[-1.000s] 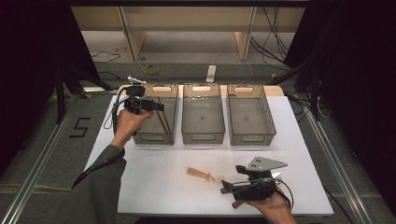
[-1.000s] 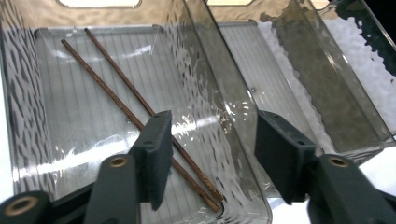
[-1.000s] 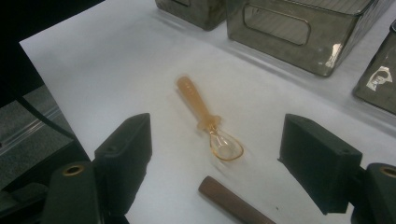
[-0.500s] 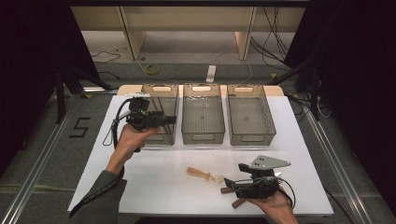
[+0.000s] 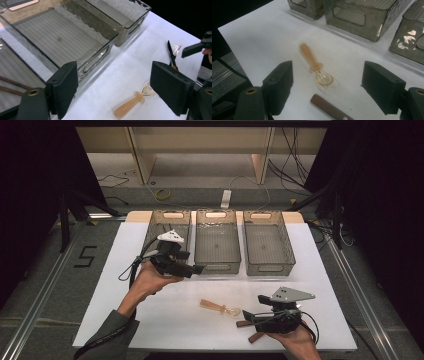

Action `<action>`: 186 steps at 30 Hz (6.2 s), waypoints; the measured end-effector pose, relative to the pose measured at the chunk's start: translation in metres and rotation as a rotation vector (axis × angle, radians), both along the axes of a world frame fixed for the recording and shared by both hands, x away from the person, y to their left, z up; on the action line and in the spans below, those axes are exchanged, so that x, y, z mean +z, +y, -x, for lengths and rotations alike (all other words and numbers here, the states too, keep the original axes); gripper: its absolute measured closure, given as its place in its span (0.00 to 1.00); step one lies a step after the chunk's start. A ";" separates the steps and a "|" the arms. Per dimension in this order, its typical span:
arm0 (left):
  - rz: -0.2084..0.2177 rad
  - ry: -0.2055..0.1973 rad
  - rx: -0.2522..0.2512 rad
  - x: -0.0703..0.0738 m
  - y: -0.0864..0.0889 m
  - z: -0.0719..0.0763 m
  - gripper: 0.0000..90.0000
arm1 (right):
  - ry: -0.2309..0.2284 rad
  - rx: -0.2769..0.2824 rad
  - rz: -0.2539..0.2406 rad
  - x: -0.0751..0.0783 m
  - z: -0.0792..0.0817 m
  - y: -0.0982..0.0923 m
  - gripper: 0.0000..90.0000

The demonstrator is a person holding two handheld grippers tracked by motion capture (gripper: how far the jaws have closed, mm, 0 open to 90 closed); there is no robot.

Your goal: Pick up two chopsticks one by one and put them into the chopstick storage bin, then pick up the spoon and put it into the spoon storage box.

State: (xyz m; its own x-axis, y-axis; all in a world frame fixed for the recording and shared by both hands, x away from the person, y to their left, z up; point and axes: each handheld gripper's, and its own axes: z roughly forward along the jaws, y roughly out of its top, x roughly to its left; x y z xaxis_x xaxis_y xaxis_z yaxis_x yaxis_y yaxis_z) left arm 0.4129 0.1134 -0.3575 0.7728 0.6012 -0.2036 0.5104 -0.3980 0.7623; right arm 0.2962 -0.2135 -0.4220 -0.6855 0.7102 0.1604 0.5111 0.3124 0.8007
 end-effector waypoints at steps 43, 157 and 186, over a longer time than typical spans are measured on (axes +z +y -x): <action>-0.428 0.060 -0.275 -0.068 -0.075 0.019 0.20 | 0.002 -0.040 -0.040 -0.003 -0.005 -0.017 0.28; -0.177 -0.007 -0.090 -0.037 -0.040 -0.003 0.83 | -0.001 -0.042 -0.011 -0.004 -0.005 -0.016 0.29; -0.042 -0.027 0.098 -0.015 -0.019 -0.037 0.83 | 0.011 -0.041 -0.010 -0.007 -0.006 -0.014 0.29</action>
